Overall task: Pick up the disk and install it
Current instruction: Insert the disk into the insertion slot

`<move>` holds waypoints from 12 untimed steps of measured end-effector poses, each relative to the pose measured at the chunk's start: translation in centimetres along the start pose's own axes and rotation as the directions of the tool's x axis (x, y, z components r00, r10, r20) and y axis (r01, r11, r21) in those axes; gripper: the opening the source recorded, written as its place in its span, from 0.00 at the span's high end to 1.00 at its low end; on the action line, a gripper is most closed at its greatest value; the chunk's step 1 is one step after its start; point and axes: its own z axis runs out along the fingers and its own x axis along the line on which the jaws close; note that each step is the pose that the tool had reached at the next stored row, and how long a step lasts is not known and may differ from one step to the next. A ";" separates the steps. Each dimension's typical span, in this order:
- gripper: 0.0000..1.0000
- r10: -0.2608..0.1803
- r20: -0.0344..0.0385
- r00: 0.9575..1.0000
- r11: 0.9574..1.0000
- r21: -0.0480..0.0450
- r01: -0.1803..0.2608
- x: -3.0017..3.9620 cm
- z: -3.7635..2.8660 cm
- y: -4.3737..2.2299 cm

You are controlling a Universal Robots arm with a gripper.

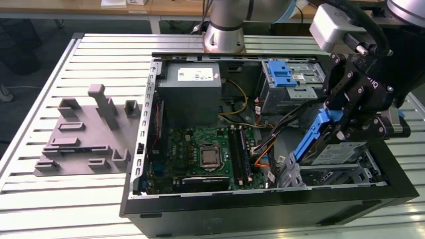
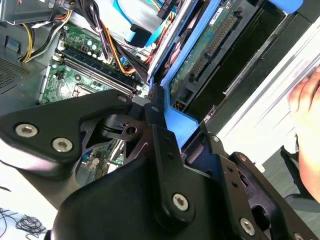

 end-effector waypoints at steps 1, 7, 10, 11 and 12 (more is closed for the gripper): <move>0.63 0.000 0.000 1.000 1.000 0.000 0.000 0.00 0.08 0.00; 0.63 0.000 0.000 1.000 1.000 0.000 0.000 0.01 0.65 -0.01; 0.63 0.000 0.000 1.000 1.000 0.000 0.000 0.01 0.89 -0.01; 0.63 0.000 0.000 1.000 1.000 0.000 0.000 0.01 0.96 -0.01; 0.63 0.000 0.000 1.000 1.000 0.000 0.000 0.01 1.04 -0.01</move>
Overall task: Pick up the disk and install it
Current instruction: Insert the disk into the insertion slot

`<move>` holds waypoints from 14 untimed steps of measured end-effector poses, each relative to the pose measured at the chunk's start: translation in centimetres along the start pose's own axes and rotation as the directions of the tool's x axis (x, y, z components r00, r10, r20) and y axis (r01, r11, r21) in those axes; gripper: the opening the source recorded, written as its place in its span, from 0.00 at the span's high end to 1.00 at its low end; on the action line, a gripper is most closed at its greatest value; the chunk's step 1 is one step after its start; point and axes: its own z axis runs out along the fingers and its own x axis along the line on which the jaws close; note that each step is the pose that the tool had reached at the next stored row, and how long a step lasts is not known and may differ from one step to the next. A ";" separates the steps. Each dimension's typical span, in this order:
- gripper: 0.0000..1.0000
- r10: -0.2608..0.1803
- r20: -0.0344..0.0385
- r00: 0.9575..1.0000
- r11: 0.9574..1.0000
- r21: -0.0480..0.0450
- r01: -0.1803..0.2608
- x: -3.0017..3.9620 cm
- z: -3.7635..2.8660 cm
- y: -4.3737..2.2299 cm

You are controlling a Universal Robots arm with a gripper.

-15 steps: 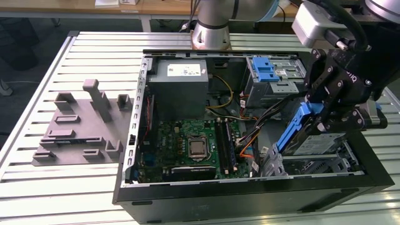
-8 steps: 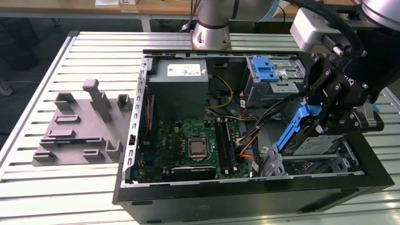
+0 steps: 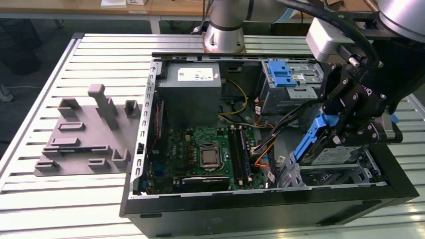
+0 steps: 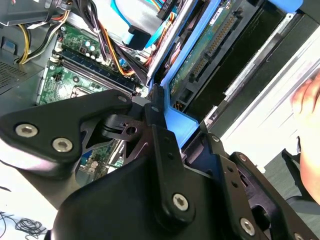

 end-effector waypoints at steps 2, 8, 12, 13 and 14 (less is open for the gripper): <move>0.63 0.000 0.000 1.000 1.000 0.000 0.000 0.00 0.15 0.00; 0.63 0.000 0.000 1.000 1.000 0.000 0.000 0.01 0.56 -0.01; 0.63 0.000 0.000 1.000 1.000 0.000 0.000 0.01 0.87 -0.01; 0.63 0.000 0.000 1.000 1.000 0.000 0.000 0.01 0.95 -0.01; 0.63 0.000 0.000 1.000 1.000 0.000 0.000 0.01 1.05 -0.02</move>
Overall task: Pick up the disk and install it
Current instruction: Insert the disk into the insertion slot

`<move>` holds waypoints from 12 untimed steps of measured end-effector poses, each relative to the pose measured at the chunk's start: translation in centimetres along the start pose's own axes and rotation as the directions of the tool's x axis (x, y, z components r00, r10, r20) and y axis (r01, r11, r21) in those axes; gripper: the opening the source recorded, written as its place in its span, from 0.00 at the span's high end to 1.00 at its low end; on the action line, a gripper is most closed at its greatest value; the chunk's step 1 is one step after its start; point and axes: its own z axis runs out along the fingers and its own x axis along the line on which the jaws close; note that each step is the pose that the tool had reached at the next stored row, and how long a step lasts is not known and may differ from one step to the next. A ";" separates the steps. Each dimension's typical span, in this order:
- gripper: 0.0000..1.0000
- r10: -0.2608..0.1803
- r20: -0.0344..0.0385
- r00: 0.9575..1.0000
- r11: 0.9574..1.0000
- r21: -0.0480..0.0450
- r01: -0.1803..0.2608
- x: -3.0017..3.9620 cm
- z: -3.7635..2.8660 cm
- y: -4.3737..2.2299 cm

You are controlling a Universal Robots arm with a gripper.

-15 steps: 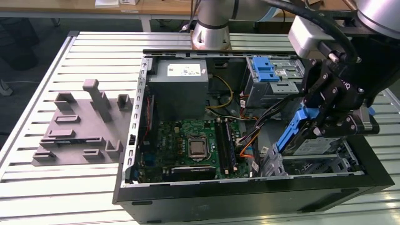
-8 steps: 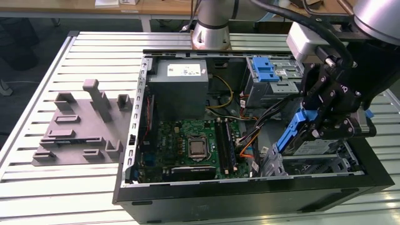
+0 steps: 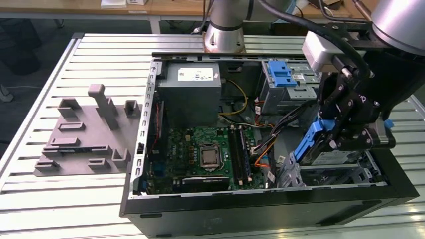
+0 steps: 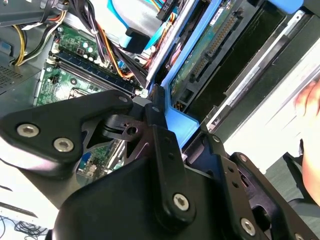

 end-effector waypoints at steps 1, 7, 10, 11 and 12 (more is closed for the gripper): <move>0.63 0.000 0.000 1.000 1.000 0.000 0.000 0.00 0.09 0.00; 0.63 0.000 0.000 1.000 1.000 0.000 0.000 0.00 0.55 -0.01; 0.63 0.000 0.000 1.000 1.000 0.000 0.000 0.00 0.76 -0.01; 0.63 0.000 0.000 1.000 1.000 0.000 0.000 0.01 0.82 -0.01; 0.63 0.000 0.000 1.000 1.000 0.000 0.000 0.01 0.89 -0.01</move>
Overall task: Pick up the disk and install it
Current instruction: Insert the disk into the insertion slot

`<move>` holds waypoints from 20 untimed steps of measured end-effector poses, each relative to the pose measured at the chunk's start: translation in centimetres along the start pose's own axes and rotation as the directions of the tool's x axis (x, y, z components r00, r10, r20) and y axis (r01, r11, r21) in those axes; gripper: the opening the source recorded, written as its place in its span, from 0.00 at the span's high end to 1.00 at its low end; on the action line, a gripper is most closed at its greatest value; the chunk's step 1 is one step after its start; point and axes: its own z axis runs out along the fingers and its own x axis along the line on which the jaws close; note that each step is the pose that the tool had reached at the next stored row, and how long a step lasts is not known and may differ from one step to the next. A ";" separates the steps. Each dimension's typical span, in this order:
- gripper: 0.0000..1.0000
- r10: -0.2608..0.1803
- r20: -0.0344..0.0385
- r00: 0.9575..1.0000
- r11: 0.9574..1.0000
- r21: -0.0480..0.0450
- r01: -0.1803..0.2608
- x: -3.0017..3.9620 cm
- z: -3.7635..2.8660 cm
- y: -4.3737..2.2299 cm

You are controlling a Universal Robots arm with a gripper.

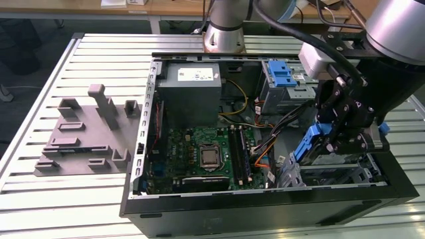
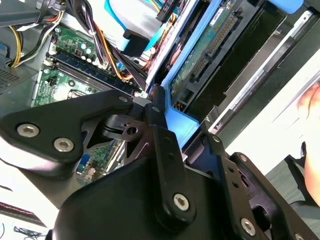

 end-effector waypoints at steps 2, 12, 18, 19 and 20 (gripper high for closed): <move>0.63 0.000 0.000 1.000 1.000 0.000 0.000 0.00 0.15 0.00; 0.63 0.000 0.000 1.000 1.000 0.000 0.000 0.01 0.84 -0.01; 0.63 0.000 0.000 1.000 1.000 0.000 0.000 0.01 1.23 -0.02; 0.63 0.000 0.000 1.000 1.000 0.000 0.000 0.01 1.27 -0.02; 0.63 0.000 0.000 1.000 1.000 0.000 0.000 0.01 1.27 -0.02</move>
